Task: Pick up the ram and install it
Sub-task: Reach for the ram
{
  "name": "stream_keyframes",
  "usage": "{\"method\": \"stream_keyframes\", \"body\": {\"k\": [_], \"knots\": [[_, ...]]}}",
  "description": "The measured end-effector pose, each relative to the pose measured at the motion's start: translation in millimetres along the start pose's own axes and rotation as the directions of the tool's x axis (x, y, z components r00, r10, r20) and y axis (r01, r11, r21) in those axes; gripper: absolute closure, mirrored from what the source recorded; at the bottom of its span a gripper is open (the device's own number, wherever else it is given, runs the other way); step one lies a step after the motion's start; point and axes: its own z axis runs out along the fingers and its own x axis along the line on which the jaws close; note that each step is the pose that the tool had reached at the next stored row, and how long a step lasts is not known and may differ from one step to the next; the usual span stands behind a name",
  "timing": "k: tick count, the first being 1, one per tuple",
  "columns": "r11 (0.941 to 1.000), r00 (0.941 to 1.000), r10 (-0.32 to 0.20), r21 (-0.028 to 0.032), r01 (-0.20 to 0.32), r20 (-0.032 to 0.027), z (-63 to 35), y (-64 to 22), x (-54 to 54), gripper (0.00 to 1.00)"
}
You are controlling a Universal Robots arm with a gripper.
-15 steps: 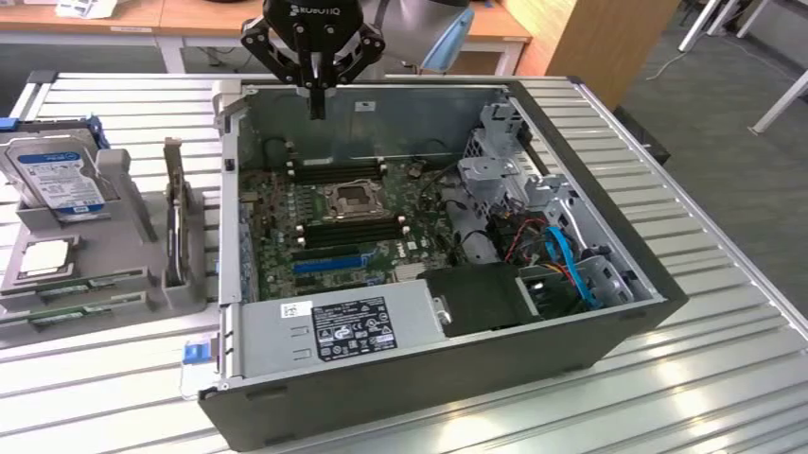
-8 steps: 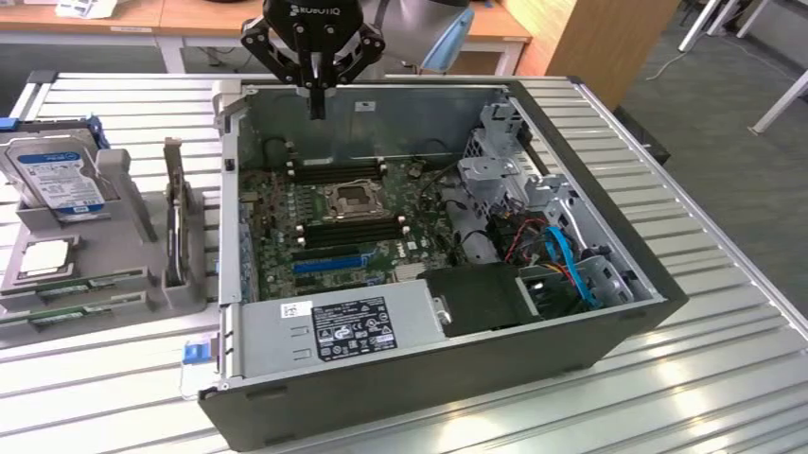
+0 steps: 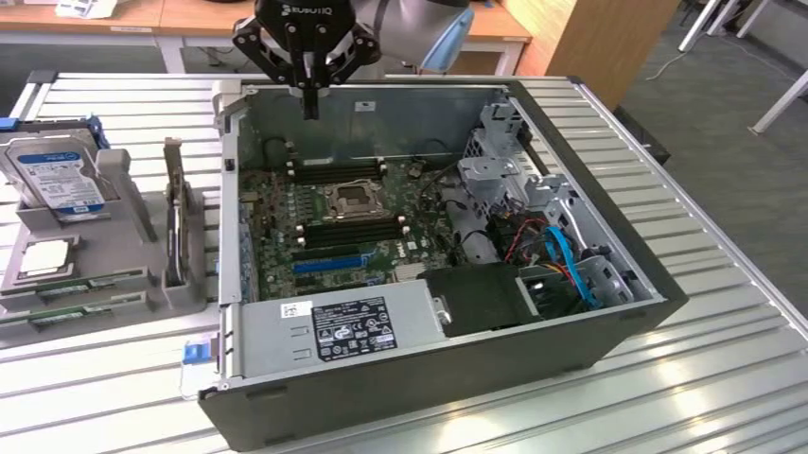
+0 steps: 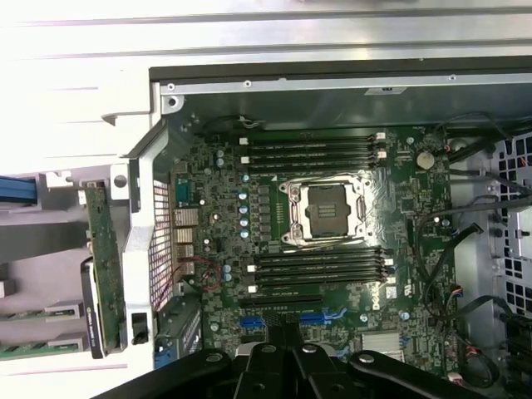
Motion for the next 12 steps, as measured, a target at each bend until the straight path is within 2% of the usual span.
{"method": "stream_keyframes", "body": {"k": [12], "knots": [[1.0000, 1.0000, 0.000, -0.0001, 0.000, 0.0000, -0.3, -1.3, 17.7, 0.90]]}}
